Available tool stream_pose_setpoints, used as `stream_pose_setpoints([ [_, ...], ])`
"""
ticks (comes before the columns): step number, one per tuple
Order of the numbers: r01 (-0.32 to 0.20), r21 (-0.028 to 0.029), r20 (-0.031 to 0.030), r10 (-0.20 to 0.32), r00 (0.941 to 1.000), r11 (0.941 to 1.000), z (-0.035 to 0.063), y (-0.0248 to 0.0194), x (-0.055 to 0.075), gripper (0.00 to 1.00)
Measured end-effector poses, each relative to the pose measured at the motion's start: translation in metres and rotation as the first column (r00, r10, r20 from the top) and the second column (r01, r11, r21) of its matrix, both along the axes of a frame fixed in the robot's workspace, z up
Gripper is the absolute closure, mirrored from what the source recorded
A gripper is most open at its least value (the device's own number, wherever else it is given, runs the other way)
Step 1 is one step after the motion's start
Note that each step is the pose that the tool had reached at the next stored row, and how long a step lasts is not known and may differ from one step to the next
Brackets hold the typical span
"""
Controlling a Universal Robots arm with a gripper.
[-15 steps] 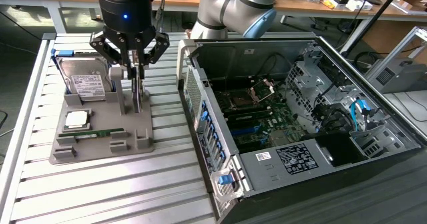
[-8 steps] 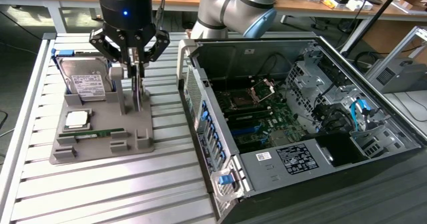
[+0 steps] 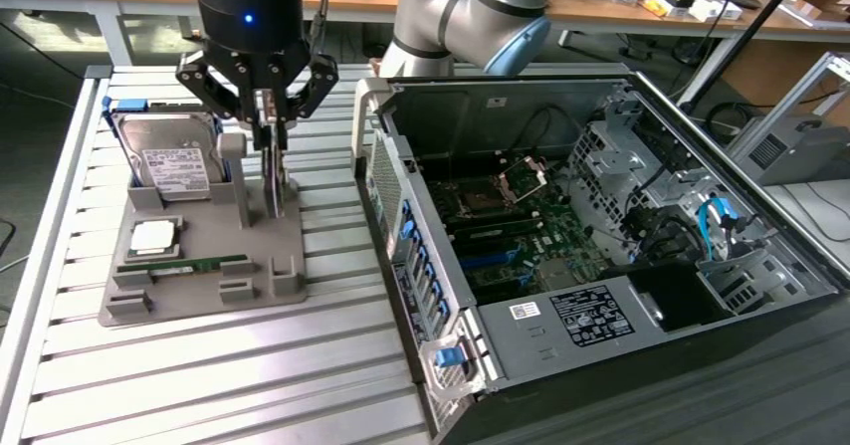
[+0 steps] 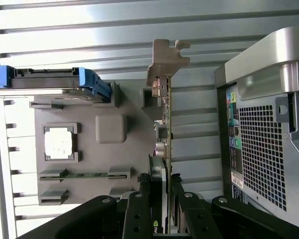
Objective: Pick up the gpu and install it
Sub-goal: 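Pick up the gpu and move the gpu toward the slot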
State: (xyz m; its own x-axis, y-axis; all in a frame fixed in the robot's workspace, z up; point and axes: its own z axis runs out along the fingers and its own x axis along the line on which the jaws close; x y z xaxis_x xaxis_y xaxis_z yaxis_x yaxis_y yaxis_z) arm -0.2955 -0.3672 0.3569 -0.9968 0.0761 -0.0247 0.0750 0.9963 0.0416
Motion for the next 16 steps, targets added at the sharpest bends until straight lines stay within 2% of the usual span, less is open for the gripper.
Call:
stream_pose_setpoints([
  [16, 0.000, 0.0000, 0.0000, 0.000, 1.0000, 1.0000, 0.0098, 0.0000, 0.0000, 0.73],
])
